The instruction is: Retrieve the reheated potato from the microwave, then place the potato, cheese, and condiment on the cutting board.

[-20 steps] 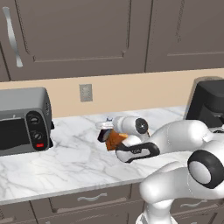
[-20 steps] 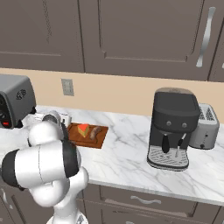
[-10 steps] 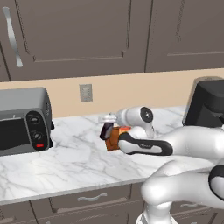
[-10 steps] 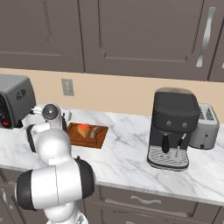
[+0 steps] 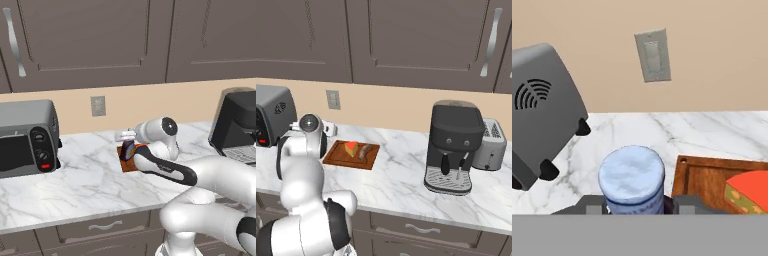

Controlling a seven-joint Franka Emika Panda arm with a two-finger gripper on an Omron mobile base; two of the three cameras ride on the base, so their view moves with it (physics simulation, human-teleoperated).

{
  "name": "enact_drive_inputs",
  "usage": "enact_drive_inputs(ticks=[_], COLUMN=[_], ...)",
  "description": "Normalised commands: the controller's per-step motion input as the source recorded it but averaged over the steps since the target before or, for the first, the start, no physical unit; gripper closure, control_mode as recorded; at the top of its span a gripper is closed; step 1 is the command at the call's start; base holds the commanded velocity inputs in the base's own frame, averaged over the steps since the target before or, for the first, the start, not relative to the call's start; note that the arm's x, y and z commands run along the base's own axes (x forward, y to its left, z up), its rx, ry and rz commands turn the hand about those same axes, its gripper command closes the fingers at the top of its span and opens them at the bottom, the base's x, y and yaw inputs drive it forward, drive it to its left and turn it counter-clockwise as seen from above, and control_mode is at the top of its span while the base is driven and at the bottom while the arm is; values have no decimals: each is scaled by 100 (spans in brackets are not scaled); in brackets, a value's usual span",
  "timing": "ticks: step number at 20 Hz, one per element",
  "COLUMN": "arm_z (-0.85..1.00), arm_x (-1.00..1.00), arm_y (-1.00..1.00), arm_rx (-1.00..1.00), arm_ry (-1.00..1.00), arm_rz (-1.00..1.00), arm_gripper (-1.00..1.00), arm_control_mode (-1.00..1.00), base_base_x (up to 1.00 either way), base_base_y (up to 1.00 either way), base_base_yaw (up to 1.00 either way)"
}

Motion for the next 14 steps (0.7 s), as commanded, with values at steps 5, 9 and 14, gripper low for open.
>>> enact_drive_inputs(ticks=[5,9,14], arm_z=[-9,-3,-12], arm_x=[-4,0,-1], arm_y=[-8,-13,-10], arm_rx=[-8,-4,0], arm_ry=[-13,-11,-2], arm_rz=[0,0,0], arm_gripper=[100,100,100], arm_control_mode=[-100,-100,-100], base_base_x=[0,0,0], base_base_y=[0,0,0], base_base_yaw=[0,0,0])
